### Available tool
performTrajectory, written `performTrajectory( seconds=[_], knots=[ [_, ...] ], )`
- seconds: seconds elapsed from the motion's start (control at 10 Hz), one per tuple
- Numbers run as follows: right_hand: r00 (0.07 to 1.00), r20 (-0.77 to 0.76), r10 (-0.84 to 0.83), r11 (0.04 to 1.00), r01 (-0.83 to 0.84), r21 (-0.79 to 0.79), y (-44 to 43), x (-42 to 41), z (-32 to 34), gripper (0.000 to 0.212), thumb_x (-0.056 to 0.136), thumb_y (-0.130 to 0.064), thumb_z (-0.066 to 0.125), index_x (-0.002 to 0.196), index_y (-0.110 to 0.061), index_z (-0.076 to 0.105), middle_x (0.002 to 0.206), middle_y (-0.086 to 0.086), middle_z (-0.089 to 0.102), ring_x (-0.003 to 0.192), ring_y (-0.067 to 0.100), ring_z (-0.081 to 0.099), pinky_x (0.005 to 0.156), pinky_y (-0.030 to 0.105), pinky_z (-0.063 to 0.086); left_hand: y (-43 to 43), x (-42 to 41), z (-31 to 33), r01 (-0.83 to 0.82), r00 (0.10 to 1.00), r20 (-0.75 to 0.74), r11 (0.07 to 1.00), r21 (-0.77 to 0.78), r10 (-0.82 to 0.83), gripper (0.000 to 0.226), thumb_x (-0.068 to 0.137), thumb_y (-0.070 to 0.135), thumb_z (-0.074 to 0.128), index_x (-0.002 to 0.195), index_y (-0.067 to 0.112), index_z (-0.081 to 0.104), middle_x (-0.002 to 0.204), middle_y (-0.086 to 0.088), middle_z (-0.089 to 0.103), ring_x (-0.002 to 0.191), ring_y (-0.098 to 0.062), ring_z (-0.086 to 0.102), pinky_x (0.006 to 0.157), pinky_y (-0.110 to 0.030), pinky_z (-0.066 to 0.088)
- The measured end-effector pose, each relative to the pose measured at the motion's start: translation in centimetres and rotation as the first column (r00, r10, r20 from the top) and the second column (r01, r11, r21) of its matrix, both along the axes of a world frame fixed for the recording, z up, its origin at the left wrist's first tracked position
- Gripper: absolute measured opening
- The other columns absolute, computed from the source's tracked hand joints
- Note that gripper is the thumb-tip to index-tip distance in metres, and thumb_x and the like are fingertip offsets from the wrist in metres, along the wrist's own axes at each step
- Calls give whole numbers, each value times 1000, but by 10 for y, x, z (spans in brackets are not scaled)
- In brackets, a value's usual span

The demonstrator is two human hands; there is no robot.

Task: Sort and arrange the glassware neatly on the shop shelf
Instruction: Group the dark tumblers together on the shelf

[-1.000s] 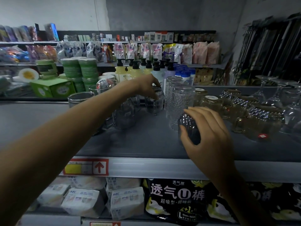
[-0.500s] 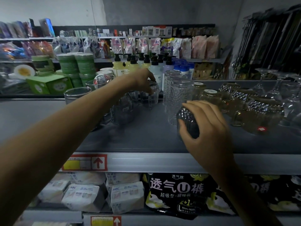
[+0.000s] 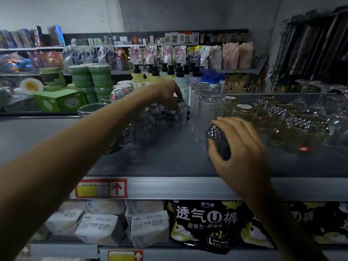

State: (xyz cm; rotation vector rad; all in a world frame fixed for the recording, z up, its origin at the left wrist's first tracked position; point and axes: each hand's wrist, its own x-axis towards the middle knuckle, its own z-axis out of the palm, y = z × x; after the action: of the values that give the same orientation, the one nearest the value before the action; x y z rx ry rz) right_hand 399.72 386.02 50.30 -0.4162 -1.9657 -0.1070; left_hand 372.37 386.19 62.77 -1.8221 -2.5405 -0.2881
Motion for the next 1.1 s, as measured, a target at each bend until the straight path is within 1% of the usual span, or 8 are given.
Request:
performTrajectory(
  seconds=[0.3, 0.4, 0.5, 0.6, 0.7, 0.8, 0.9, 1.1],
  knots=[
    [1000, 2, 0, 1000, 0, 9, 0, 0, 0, 37, 91, -17, 69, 126, -4, 68, 126, 10, 67, 124, 30, 58, 107, 44, 46, 8, -4, -7, -26, 1000, 11, 1000, 6, 26, 66, 87, 28, 81, 147, 17, 55, 143, -11, 59, 127, -32, 58, 106, -42, 45],
    [1000, 2, 2, 1000, -2, 8, 0, 0, 0, 38, 91, -17, 69, 126, -4, 68, 126, 10, 67, 124, 30, 58, 107, 44, 46, 8, -2, -6, -22, 1000, 9, 999, 23, 22, 71, 87, 25, 81, 151, 16, 49, 150, -12, 53, 134, -33, 53, 109, -41, 42],
    [1000, -2, -2, 1000, 2, 11, 0, 0, 0, 38, 91, -17, 70, 126, -4, 68, 126, 10, 68, 124, 30, 58, 107, 44, 46, 10, 0, -6, -7, 1000, 3, 998, 63, 7, 72, 84, 18, 84, 149, 15, 52, 149, -12, 54, 134, -31, 54, 106, -36, 44],
    [1000, 7, -2, 1000, 2, 3, 1, 0, 0, 39, 91, -18, 70, 127, -4, 67, 127, 10, 67, 125, 30, 58, 107, 43, 46, 12, 1, -6, -1, 1000, -25, 999, 55, 2, 66, 82, 18, 85, 143, 15, 59, 141, -11, 62, 125, -30, 61, 101, -36, 48],
    [1000, 7, 0, 1000, 0, 3, 1, 0, 0, 39, 91, -18, 70, 127, -4, 67, 127, 10, 67, 125, 30, 58, 107, 43, 46, 14, 1, -5, -4, 1000, -30, 999, 43, 5, 65, 83, 19, 84, 143, 15, 59, 141, -11, 62, 124, -29, 61, 101, -36, 48],
    [1000, 1, 8, 1000, -8, 0, 1, 0, 0, 39, 90, -18, 71, 127, -4, 68, 127, 10, 67, 125, 30, 57, 108, 43, 46, 14, 3, -4, -7, 1000, -6, 999, 49, 7, 62, 85, 17, 82, 143, 14, 59, 139, -11, 63, 118, -28, 63, 91, -32, 48],
    [1000, -12, 28, 1000, -28, -14, 2, 0, -1, 39, 90, -18, 71, 126, -4, 68, 127, 9, 67, 126, 29, 57, 109, 44, 45, 15, 3, -4, -10, 1000, 6, 998, 69, 9, 59, 86, 13, 81, 141, 12, 60, 134, -12, 66, 98, -20, 62, 81, -26, 45],
    [999, -28, 42, 999, -42, -15, 2, 0, -1, 37, 90, -17, 71, 125, -5, 69, 127, 8, 68, 125, 28, 57, 109, 42, 45, 15, 3, -6, -4, 1000, -4, 996, 85, 4, 55, 86, 7, 79, 139, 8, 62, 135, -14, 66, 98, -19, 64, 83, -24, 45]
  ],
)
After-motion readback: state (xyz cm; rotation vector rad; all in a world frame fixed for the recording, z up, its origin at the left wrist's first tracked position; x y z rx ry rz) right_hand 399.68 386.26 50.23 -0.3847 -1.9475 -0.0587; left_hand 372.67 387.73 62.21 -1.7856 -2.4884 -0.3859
